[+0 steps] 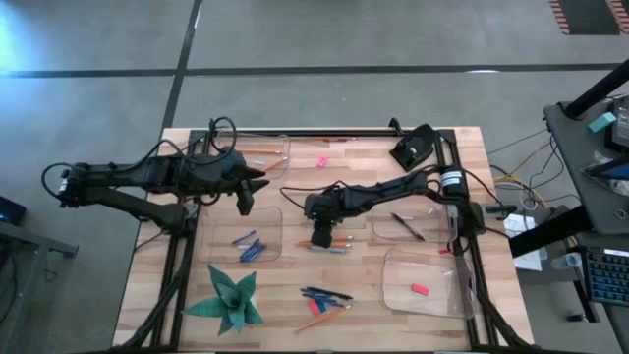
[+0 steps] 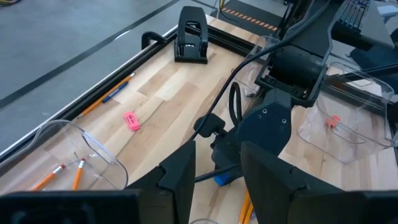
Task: Sort crayons/erasers/pens/pencils in bins
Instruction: Put the blue eraser into the bottom right transparent bin
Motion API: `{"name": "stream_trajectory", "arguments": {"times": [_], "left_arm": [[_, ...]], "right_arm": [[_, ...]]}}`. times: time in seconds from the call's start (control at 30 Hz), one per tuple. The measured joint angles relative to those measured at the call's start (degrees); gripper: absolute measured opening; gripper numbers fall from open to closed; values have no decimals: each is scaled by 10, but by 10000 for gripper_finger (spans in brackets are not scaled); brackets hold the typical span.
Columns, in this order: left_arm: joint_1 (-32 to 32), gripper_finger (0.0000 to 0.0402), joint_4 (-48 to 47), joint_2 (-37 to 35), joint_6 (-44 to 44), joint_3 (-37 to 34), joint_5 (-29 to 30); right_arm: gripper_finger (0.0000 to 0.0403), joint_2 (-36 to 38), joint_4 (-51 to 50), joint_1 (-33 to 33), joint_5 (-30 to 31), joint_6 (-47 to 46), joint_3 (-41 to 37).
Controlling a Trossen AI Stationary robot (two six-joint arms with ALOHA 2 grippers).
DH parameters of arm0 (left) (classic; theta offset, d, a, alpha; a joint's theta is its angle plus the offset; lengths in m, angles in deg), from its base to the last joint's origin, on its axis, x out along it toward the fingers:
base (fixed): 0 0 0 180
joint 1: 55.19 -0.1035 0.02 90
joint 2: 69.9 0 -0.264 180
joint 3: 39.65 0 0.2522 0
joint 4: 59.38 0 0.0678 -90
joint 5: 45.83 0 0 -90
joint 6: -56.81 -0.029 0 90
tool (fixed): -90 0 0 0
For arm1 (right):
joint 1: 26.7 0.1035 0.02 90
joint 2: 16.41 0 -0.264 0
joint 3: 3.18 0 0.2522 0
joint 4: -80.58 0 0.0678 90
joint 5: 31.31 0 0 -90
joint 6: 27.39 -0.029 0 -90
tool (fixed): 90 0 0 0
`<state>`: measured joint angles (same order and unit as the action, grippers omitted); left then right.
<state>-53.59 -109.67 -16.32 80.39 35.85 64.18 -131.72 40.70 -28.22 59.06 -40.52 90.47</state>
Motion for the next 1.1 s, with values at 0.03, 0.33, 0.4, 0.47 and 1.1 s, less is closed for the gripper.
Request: {"name": "stream_trajectory", "arguments": {"times": [0.03,0.33,0.4,0.47,1.1], "left_arm": [[0,115,0,0,0,0,0],[0,115,0,0,1,0,0],[0,115,0,0,1,0,0],[0,115,0,0,1,0,0],[0,115,0,0,0,0,0]], "right_arm": [[104,0,-6,0,-1,-3,0],[70,9,-19,-1,-7,-18,1],[70,21,-28,-1,-11,-23,0],[70,36,-51,0,-16,-25,-3],[71,252,-247,60,-4,-127,-4]]}}
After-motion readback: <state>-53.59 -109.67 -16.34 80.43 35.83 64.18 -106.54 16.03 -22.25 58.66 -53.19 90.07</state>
